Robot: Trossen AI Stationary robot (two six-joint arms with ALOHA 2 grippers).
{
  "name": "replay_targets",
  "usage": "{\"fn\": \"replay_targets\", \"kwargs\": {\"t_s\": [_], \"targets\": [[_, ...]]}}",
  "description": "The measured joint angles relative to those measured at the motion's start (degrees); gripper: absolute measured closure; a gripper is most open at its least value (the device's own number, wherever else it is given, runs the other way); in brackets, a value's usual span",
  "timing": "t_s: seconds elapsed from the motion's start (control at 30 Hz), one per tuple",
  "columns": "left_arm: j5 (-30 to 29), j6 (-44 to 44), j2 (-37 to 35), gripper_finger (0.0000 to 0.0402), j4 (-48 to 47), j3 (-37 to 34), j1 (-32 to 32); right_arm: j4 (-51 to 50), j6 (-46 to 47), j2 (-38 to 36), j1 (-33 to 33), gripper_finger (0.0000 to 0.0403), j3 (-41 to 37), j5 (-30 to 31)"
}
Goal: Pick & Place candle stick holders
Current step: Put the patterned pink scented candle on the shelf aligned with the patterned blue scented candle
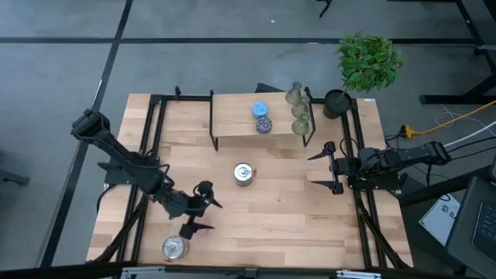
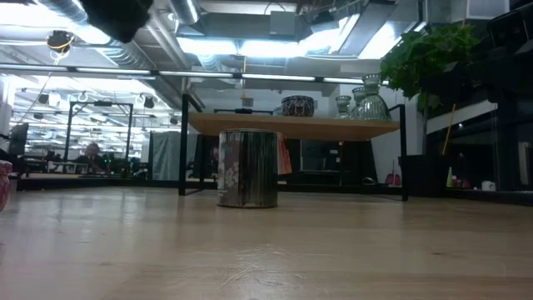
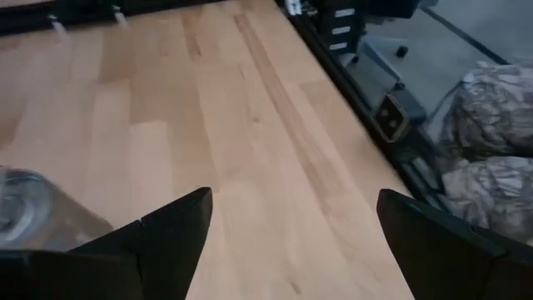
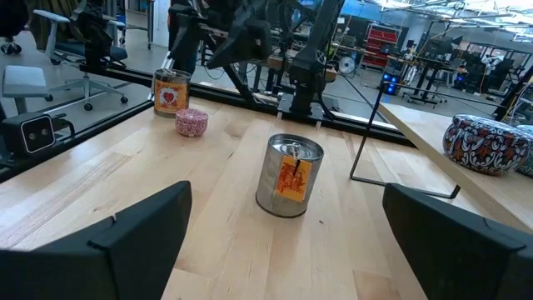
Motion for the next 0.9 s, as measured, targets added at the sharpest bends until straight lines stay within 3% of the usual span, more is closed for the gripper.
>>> {"fn": "replay_targets", "kwargs": {"t_s": [0.33, 0.57, 0.9], "targets": [[2.49, -13.09, 1.99, 0.0049, -5.15, -0.07, -4.47, 0.0, 0.0, 0.0, 0.0, 0.0005, 0.0, 0.0], [1.84, -22.17, 4.04, 0.0032, -15.13, -0.07, -5.52, -0.01, 0.0, 0.0, 0.02, 0.0005, 0.0, 0.01], [7.39, -28.78, 12.72, 0.0025, -12.51, -0.04, -5.52, 0.01, 0.0, -0.01, 0.0, 0.0005, 0.0, 0.01]]}}
